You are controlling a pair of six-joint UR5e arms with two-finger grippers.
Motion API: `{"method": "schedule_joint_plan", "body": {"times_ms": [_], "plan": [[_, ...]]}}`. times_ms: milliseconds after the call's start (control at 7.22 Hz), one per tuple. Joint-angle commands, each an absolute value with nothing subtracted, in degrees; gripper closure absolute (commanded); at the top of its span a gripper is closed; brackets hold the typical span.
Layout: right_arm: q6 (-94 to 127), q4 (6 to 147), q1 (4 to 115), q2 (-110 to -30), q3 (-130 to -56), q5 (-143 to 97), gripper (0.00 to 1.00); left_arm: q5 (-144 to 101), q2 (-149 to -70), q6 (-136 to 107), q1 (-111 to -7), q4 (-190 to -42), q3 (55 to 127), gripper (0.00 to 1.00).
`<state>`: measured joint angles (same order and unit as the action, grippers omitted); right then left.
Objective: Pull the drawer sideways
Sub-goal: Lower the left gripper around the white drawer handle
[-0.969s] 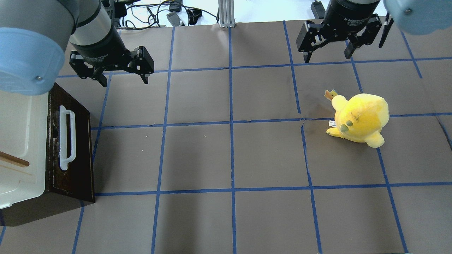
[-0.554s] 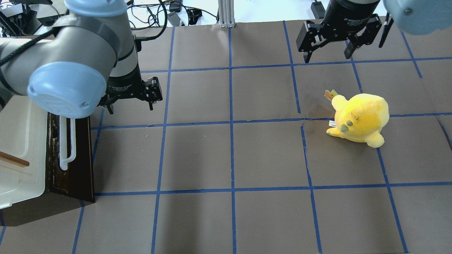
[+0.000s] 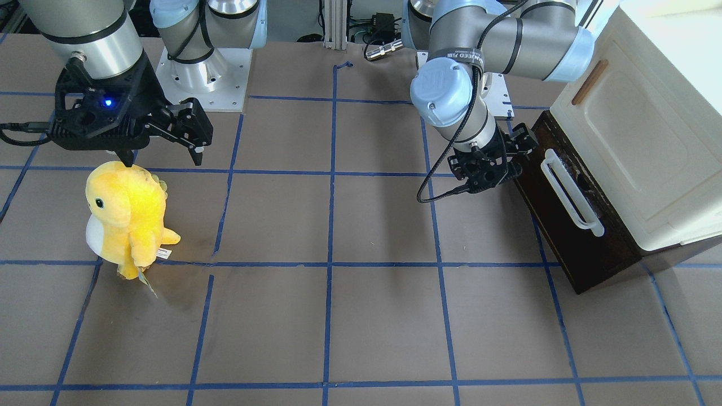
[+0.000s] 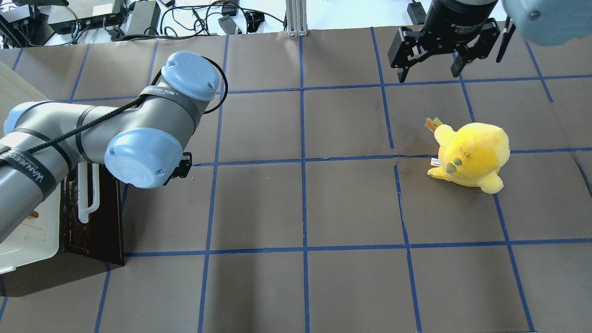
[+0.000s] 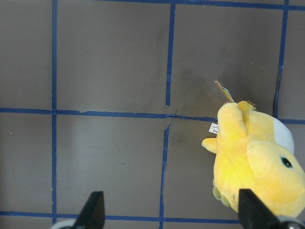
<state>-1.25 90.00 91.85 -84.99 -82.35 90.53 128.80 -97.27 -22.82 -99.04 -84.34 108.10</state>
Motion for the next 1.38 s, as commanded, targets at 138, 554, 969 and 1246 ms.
{"method": "schedule_joint_plan", "body": {"times_ms": [138, 554, 969, 1246], "plan": [[-1.23, 90.00, 91.85, -84.99, -82.35, 90.53, 0.00, 141.57, -103.26, -23.46, -98.53, -84.37, 109.34, 0.00], [-1.23, 90.00, 91.85, -84.99, -82.35, 90.53, 0.00, 154.99, -105.12, -25.13, -97.22, -84.55, 112.05, 0.00], [-1.23, 90.00, 91.85, -84.99, -82.35, 90.53, 0.00, 155.65, -106.51, -25.31, -96.24, -84.73, 112.06, 0.00], [-1.23, 90.00, 91.85, -84.99, -82.35, 90.53, 0.00, 155.57, -109.06, -25.40, -96.24, -84.20, 111.71, 0.00]]}}
